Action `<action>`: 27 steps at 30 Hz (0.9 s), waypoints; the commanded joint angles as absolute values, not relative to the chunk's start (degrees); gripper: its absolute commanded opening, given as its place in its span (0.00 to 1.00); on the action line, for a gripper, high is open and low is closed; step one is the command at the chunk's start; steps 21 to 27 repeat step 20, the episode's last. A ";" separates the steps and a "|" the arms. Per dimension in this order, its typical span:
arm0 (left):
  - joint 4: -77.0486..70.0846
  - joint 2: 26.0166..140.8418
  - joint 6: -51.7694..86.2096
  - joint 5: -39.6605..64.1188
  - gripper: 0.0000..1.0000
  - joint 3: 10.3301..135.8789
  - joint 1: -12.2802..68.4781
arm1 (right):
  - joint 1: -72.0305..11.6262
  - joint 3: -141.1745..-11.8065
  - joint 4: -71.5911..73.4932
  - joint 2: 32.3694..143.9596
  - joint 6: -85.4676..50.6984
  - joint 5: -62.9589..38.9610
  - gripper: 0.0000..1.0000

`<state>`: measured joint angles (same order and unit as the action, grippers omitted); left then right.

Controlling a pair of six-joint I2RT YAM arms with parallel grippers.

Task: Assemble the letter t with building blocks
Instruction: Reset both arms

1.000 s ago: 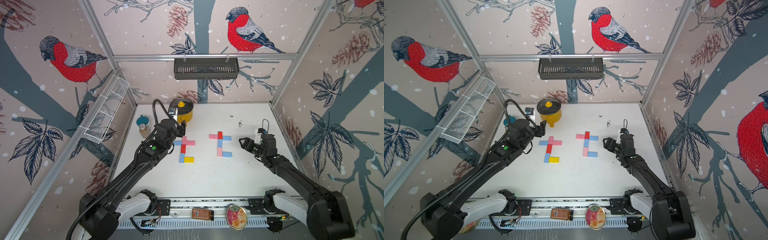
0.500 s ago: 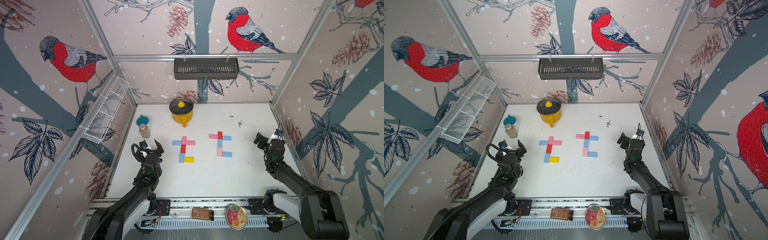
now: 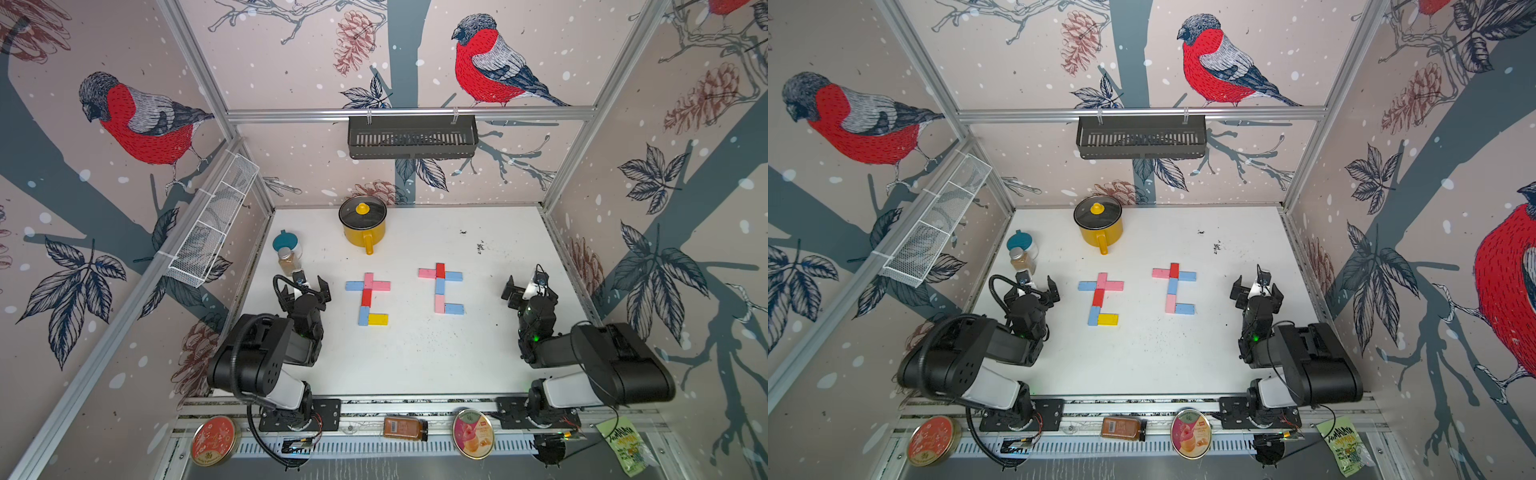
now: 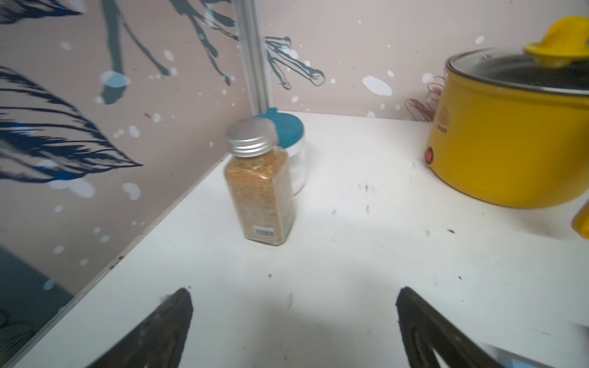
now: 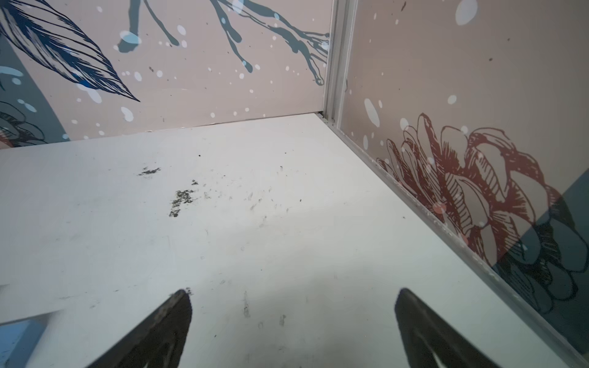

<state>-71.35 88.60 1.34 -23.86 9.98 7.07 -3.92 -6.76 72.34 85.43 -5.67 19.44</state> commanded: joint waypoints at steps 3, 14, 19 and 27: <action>-62.94 86.14 3.57 -13.29 0.99 16.77 2.29 | -2.28 -12.85 69.87 86.09 -6.87 18.95 1.00; -62.31 85.87 3.66 -13.29 0.99 16.85 2.37 | -3.43 -12.83 70.22 86.12 -6.33 21.01 1.00; -62.27 85.91 3.61 -13.30 0.99 16.87 2.45 | -2.48 -13.36 69.36 86.42 -6.80 19.30 1.00; -62.31 85.89 3.61 -13.31 0.99 16.83 2.42 | -2.10 -13.43 69.06 86.42 -7.02 18.39 1.00</action>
